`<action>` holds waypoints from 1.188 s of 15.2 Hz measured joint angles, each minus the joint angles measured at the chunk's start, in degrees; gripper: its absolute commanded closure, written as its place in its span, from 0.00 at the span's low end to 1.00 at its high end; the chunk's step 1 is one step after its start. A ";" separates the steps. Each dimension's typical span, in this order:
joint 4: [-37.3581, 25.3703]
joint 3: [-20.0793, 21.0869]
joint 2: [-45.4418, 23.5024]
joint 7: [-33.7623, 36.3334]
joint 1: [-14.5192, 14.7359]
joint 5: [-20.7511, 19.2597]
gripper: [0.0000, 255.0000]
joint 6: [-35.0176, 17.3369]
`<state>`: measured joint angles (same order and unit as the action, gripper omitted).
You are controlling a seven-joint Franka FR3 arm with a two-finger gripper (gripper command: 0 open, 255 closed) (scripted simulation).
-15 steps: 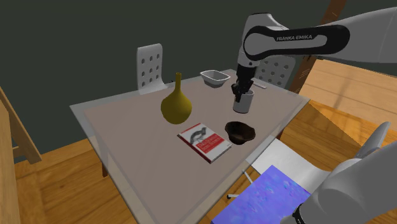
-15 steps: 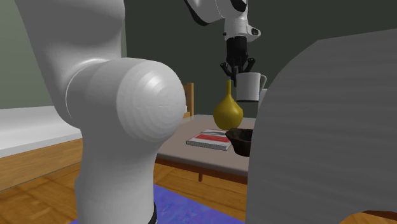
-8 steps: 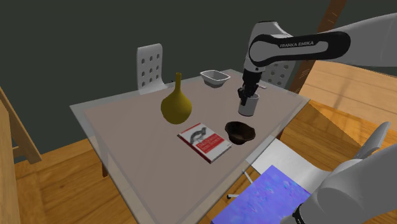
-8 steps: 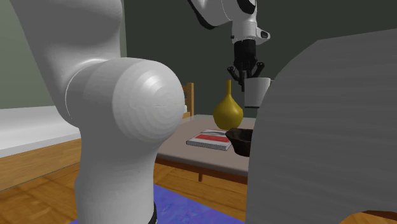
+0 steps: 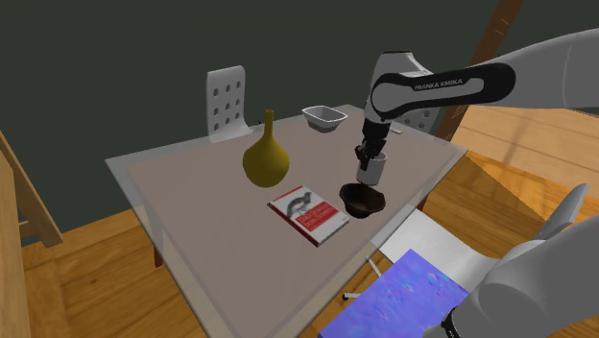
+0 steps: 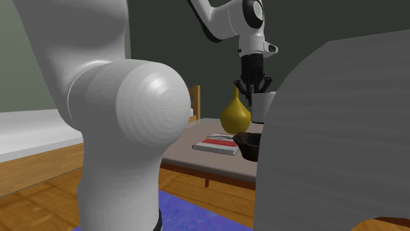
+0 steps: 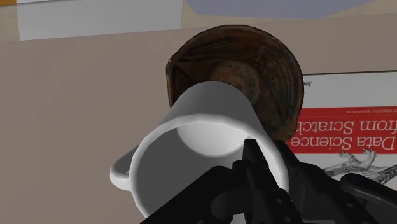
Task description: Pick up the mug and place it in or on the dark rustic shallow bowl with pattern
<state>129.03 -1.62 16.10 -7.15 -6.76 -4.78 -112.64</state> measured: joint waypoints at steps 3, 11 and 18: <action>1.64 -0.01 -0.69 0.17 -0.01 -0.07 1.00 -2.32; 3.10 -0.05 -1.34 0.30 -0.04 -0.15 1.00 -4.46; 3.09 -0.05 -1.33 0.30 -0.04 -0.15 0.00 -4.47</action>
<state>132.12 -1.67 14.77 -6.85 -6.80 -4.93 -117.11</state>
